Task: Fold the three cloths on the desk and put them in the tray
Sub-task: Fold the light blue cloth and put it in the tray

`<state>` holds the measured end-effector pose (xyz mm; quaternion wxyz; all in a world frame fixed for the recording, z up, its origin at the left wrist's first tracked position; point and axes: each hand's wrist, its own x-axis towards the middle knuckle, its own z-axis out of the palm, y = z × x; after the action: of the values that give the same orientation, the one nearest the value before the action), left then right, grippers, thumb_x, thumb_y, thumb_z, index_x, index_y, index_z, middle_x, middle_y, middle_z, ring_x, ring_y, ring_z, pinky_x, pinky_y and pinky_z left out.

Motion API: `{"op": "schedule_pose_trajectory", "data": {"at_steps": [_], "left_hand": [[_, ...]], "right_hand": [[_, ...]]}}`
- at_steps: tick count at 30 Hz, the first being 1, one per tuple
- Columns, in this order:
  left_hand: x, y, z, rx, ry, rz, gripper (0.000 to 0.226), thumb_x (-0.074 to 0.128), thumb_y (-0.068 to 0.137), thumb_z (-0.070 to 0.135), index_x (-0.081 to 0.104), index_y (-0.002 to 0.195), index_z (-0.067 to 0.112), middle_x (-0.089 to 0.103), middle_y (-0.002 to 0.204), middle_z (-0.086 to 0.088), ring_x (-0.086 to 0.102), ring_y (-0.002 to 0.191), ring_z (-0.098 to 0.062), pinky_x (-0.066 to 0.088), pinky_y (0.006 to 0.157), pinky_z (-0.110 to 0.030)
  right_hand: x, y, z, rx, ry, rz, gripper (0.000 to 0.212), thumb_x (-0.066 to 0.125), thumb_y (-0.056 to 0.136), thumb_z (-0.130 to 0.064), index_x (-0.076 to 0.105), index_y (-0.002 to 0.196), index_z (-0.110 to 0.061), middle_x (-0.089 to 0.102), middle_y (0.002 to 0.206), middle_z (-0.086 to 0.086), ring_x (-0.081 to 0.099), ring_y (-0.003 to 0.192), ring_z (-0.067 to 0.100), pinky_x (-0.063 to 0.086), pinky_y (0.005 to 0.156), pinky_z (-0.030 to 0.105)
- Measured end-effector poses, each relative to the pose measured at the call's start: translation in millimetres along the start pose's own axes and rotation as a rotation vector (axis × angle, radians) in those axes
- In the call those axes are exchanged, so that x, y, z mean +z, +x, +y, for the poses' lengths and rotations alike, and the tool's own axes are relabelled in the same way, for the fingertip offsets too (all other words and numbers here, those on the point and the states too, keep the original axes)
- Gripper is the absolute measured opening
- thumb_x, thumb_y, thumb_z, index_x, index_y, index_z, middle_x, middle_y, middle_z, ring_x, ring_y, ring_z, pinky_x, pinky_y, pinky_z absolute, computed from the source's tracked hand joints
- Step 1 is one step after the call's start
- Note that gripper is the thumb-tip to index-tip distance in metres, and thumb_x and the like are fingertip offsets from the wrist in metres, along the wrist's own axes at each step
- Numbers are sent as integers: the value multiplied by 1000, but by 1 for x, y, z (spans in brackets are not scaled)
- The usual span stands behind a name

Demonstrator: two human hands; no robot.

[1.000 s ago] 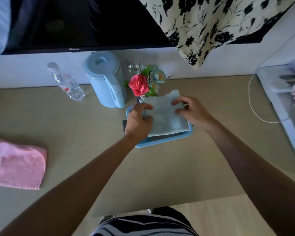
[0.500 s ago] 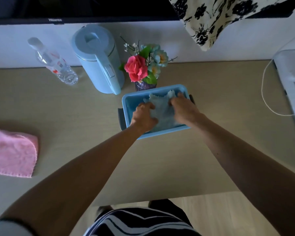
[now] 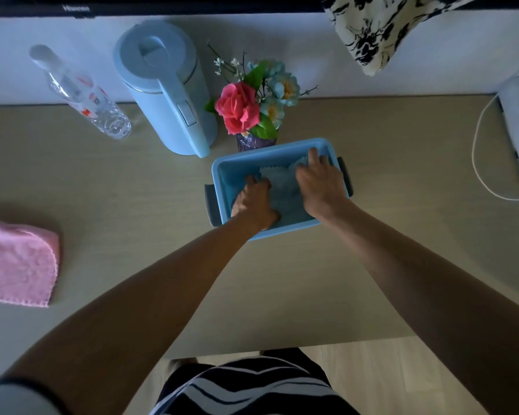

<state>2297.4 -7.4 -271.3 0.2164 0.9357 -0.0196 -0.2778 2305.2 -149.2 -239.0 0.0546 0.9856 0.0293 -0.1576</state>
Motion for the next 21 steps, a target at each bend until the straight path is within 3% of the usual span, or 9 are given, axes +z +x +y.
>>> {"op": "schedule_pose_trajectory", "data": {"at_steps": [3,7,11,17,21], "left_hand": [[-2,0,4,74,97,88,64,85,69,33,56,124,20,43,127,-9,54,115,-35,53,90,-46],[4,10,10,187,196,27,73,84,70,40,54,132,16,45,135,-11,43,129,-31,43,106,-44],[15,24,10,201,328,-16,81,80,74,46,45,141,17,39,146,-12,36,137,-32,36,110,-44],[21,36,4,240,449,-41,95,81,72,46,33,149,15,34,151,-13,30,142,-33,32,111,-45],[15,33,1,263,478,-58,91,79,75,44,33,149,15,32,153,-13,29,144,-32,33,112,-44]], "right_hand": [[-8,5,0,-110,-99,65,39,76,74,-2,65,111,-9,45,138,16,52,121,33,45,97,44],[3,16,2,-248,-197,-95,40,70,83,-8,64,122,-13,50,135,12,49,127,31,40,105,43],[20,23,3,-236,-267,-170,46,64,89,-13,58,134,-16,49,144,11,43,138,30,33,113,42],[37,29,-3,-205,-243,-154,46,62,92,-16,53,138,-15,53,141,12,48,134,31,35,111,41],[37,26,-6,-165,-200,-191,47,63,91,-17,53,137,-16,54,141,11,49,134,30,36,111,41]]}}
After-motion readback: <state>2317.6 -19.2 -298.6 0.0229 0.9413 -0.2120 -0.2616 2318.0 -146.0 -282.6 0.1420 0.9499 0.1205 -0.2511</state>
